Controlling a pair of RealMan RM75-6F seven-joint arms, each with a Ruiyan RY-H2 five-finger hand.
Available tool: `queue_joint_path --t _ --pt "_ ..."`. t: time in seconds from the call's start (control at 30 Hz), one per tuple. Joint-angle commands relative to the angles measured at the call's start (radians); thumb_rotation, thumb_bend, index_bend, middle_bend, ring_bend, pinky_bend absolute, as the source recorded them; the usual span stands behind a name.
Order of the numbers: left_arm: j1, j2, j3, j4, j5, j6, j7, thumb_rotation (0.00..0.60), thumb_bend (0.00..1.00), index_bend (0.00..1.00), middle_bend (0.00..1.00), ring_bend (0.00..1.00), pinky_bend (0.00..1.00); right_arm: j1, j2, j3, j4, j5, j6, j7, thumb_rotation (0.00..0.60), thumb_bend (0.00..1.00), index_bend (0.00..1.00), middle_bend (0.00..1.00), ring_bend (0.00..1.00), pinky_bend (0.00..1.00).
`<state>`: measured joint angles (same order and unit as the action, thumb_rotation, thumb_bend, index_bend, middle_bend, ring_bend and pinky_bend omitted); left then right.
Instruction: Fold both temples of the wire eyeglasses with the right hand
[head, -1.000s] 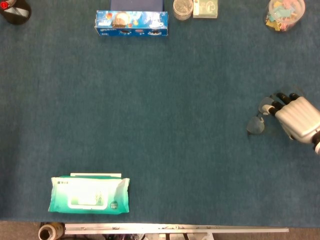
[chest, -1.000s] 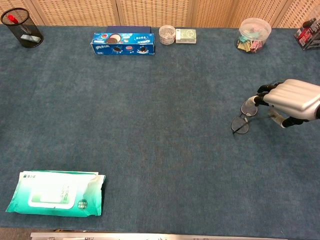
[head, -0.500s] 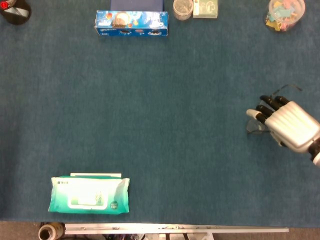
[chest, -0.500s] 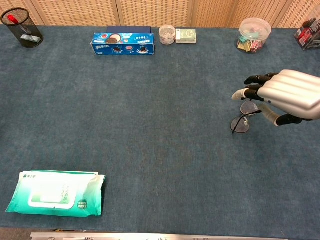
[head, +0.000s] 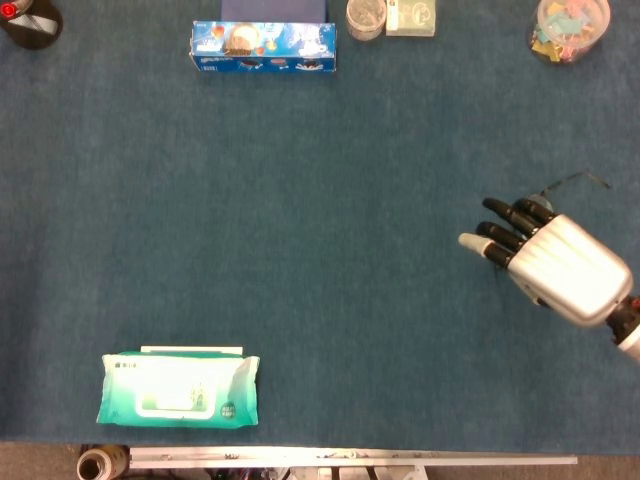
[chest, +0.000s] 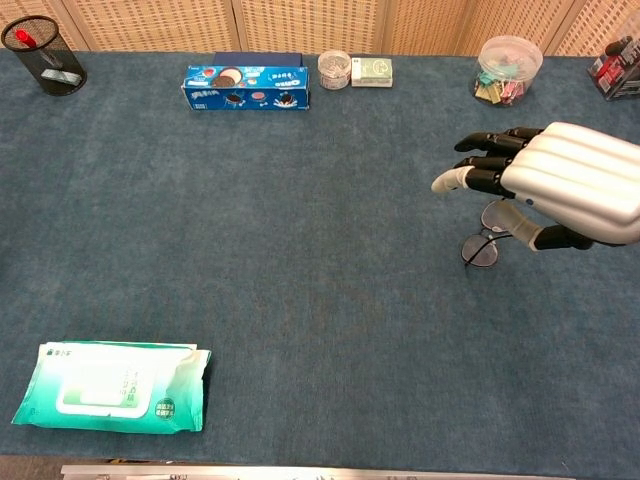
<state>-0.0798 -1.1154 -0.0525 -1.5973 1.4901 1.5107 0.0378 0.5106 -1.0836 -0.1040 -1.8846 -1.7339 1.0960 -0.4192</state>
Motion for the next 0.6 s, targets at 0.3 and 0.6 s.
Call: queue_joint_path --t 0.3,0.6 --pt "0.004 0.005 -0.001 -0.002 0.003 0.008 -0.009 0.6 0.67 0.49 0.5 0.54 0.71 -0.006 -0.072 0.022 0.058 0.049 -0.059 -0.114 0.6 0.67 0.23 0.3 0.12 0.25" --pt "0.003 0.004 -0.001 -0.002 0.001 0.006 -0.006 0.6 0.67 0.49 0.5 0.54 0.71 -0.006 -0.089 0.045 0.079 0.128 -0.1 -0.19 0.6 0.67 0.23 0.3 0.12 0.25"
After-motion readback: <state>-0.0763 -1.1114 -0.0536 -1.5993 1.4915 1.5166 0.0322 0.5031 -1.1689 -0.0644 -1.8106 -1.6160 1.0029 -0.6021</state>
